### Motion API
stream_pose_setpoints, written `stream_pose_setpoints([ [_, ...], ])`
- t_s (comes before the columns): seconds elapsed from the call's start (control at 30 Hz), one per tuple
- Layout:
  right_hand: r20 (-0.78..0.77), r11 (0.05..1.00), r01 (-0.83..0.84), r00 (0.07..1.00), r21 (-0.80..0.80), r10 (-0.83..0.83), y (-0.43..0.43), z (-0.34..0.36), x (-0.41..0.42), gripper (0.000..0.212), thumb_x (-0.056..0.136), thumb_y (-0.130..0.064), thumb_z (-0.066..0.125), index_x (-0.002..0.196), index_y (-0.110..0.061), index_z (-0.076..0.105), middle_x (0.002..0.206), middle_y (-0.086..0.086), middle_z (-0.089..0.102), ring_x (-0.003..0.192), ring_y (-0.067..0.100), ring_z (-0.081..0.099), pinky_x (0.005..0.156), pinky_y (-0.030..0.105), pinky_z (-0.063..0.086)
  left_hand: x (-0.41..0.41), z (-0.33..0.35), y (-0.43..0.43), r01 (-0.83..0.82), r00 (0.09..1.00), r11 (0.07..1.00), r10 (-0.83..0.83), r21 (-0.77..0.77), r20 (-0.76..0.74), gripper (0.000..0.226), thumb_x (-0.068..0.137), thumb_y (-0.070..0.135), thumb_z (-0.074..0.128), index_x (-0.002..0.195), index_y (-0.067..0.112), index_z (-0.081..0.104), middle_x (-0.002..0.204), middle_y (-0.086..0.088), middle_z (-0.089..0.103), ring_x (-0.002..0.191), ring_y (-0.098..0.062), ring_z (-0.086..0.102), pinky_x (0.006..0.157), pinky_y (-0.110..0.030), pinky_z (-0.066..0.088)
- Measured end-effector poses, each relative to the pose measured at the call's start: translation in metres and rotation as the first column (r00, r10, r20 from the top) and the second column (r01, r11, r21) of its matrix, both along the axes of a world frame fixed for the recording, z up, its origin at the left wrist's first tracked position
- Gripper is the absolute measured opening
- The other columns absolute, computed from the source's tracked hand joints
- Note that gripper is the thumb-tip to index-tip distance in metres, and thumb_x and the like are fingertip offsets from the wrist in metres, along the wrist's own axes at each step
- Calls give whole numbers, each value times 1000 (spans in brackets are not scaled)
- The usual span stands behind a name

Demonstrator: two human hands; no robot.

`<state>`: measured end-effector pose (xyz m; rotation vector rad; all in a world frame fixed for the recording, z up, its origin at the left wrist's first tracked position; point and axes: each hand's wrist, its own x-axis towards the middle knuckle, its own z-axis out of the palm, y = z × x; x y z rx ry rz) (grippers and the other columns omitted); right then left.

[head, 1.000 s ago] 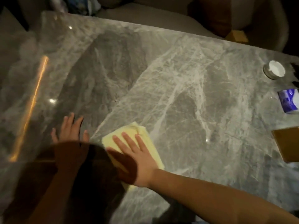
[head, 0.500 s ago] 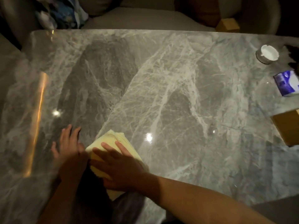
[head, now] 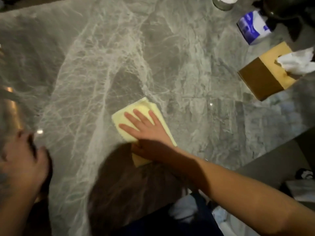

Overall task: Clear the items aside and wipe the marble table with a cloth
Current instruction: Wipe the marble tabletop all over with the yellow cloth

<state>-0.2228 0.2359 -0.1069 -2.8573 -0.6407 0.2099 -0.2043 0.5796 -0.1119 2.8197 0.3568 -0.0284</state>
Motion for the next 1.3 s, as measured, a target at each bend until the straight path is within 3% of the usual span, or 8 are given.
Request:
stream_pose_setpoints([
  [0.1,21,993,103,995,-56,-102,-56,-3,-7,77,72,-56,41,146,-36,35,158,-1,28,146,24,24,114,45,6,15,17,-86,340,940,940,-340,34,-10,52,86,31,36,132,10,45,143,-19,40,134,-38,34,107,-54,25],
  [0.23,69,949,312,948,-36,-309,-153,1,-22,66,82,-53,43,145,-35,38,157,0,29,146,25,24,115,46,9,38,19,-177,410,909,912,-409,-5,-79,53,91,34,38,142,20,36,156,-7,26,144,-32,17,111,-60,14],
  [0.37,40,908,417,909,-40,-416,-244,10,-38,63,88,-51,37,148,-33,33,160,0,22,148,25,17,116,49,11,50,19,-246,634,768,773,-632,-17,-101,55,92,39,34,144,22,34,159,-4,20,147,-26,11,114,-56,9],
  [0.6,-33,936,332,941,-114,-337,-321,16,-51,64,89,-50,35,150,-32,28,161,0,17,149,24,11,117,50,10,49,9,-308,653,755,757,-648,19,-102,54,95,42,28,147,27,28,160,2,12,148,-24,1,113,-60,-1],
  [0.9,-61,958,259,962,-121,-268,-291,18,-68,72,84,-52,38,151,-27,29,161,7,16,149,30,8,117,53,10,47,6,-309,656,754,752,-649,68,-101,55,95,44,26,146,25,29,160,-1,16,148,-27,5,112,-61,4],
  [1.0,-81,973,166,980,-157,-181,-250,17,-85,78,86,-60,35,153,-25,19,161,10,10,149,33,4,117,54,9,47,7,-309,654,755,753,-645,69,-116,56,93,44,25,145,25,31,159,-1,17,148,-27,6,112,-61,5],
  [1.13,-153,987,144,976,-68,-153,-186,16,-108,89,84,-61,45,155,-21,10,162,9,1,149,33,-4,117,54,3,50,8,-309,616,783,786,-618,-45,-66,53,91,39,33,143,29,35,159,3,20,148,-22,7,114,-57,0],
  [1.3,-128,994,56,991,98,-43,-98,10,-137,74,87,-56,31,150,-17,31,159,12,21,148,34,14,114,53,14,52,12,-303,597,796,771,-604,-222,42,44,94,32,39,137,27,44,155,4,30,147,-19,12,115,-52,0],
])
